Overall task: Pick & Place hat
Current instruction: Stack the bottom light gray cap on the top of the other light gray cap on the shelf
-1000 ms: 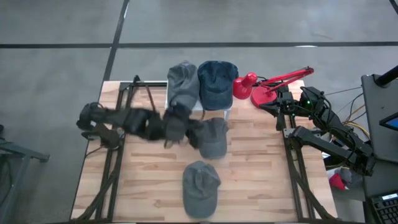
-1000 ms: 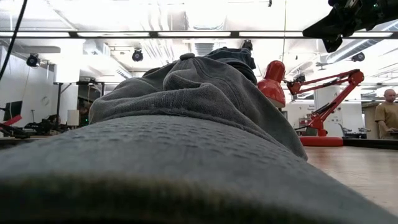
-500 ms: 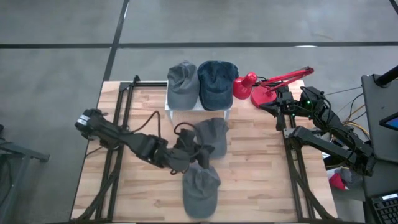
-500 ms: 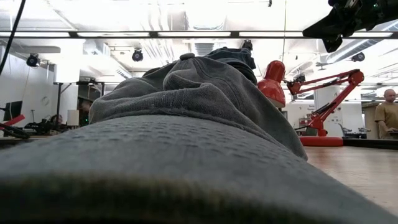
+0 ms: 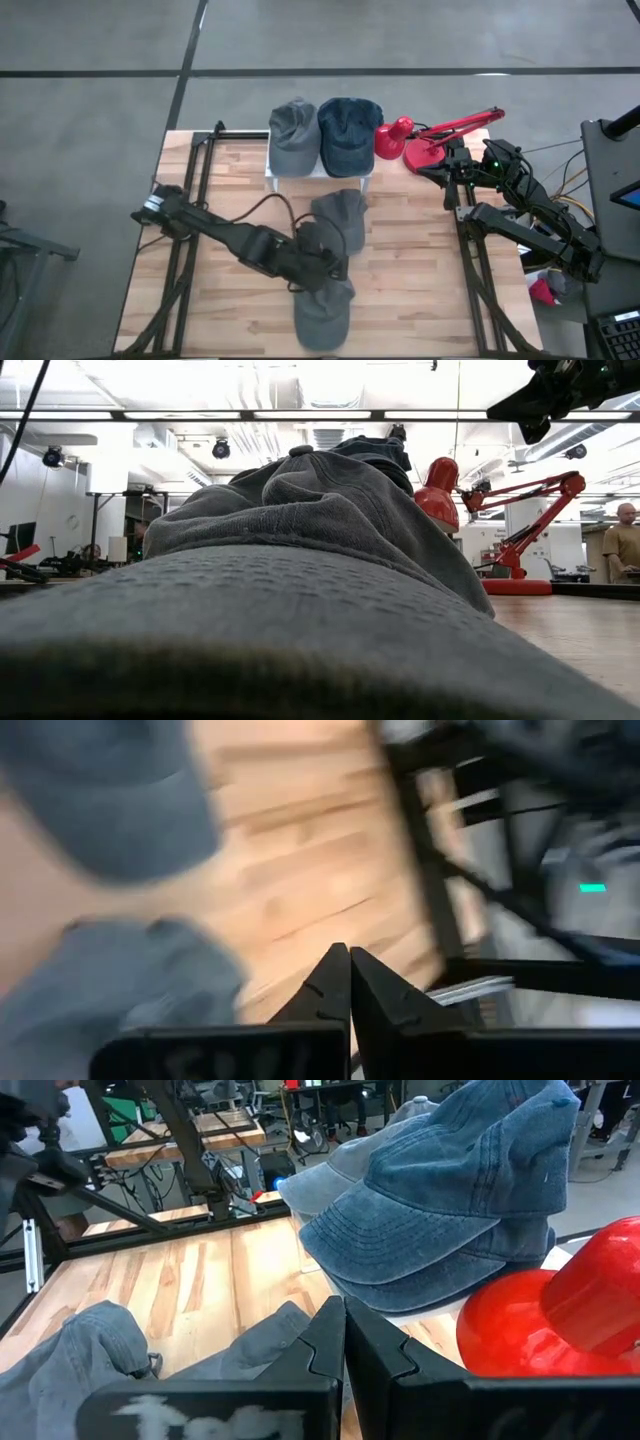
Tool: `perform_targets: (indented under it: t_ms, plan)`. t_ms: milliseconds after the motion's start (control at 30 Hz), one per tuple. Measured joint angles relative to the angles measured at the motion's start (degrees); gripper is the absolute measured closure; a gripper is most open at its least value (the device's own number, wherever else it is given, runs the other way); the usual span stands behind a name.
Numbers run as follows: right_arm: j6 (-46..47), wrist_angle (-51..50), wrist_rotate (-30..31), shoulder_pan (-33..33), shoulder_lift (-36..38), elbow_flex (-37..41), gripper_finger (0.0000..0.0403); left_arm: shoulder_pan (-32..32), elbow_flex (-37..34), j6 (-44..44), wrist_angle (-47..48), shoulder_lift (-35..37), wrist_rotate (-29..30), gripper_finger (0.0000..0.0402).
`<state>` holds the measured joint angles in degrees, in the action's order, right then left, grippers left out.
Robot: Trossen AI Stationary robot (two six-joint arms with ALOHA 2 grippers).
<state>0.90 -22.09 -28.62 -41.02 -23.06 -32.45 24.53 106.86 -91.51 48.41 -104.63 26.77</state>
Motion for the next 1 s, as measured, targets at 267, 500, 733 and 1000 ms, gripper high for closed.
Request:
perform_targets:
  t_ms: [267, 500, 733, 1000]
  plan:
    - [0.0, 0.0, 0.0, 0.0, 0.0, 0.0, 0.0394, 0.1, 20.4, -12.8, 27.2, -13.1, -10.7, 0.0401]
    - [0.0, 0.0, 0.0, 0.0, 0.0, 0.0, 0.0394, 0.1, 27.2, -16.2, 31.0, -21.0, -21.7, 0.0401]
    - [-0.1, 0.0, 0.0, 0.0, 0.0, 0.0, 0.0394, 1.8, 22.8, -19.1, 27.3, -21.2, -24.9, 0.0401]
    - [-0.1, 0.0, 0.0, 0.0, 0.0, 0.0, 0.0394, 1.9, 20.2, -18.7, 25.7, -21.1, -24.7, 0.0401]
